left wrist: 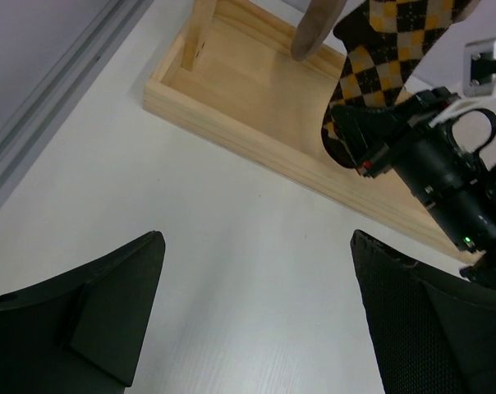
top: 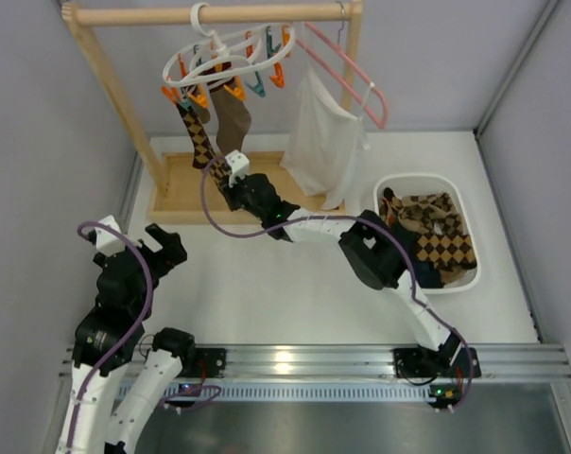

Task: Remove the socks clipped to the hanger

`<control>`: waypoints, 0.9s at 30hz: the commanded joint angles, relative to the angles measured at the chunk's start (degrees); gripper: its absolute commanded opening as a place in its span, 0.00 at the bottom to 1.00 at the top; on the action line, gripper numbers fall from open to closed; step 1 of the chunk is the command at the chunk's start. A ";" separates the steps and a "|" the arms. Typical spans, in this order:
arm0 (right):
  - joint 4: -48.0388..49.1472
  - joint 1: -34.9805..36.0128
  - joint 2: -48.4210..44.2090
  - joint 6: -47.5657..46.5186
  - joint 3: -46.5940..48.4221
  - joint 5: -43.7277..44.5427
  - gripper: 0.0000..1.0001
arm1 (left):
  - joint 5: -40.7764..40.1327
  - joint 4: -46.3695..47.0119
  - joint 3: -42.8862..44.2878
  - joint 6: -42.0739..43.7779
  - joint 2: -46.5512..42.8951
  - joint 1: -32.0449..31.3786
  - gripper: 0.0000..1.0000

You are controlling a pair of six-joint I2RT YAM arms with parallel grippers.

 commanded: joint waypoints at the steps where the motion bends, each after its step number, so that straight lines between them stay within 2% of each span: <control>1: 14.82 0.25 -12.96 2.21 -13.41 -2.28 0.00 | -0.02 2.64 1.29 0.95 2.17 0.30 0.98; 6: 19.05 -0.80 -27.73 4.76 -34.68 -11.51 0.00 | 2.61 2.64 2.69 2.27 3.84 0.30 0.98; 12: 16.69 -1.16 -41.97 5.29 -49.98 -11.52 0.00 | 5.95 2.64 9.44 0.60 7.17 0.30 0.98; 14: 14.85 -1.16 -44.17 5.72 -51.67 -11.35 0.00 | 6.22 2.56 12.87 0.60 11.03 0.30 0.98; 15: 14.23 -1.16 -44.53 5.90 -52.28 -11.43 0.00 | 6.66 2.47 17.24 1.12 12.79 0.30 0.98; 19: 12.99 -0.11 -44.62 6.60 -52.99 -9.86 0.00 | 6.31 2.21 29.22 2.01 26.03 0.30 0.98; 27: 10.71 5.68 -44.36 7.57 -51.77 3.23 0.00 | 3.84 2.29 51.44 2.35 45.75 0.30 0.98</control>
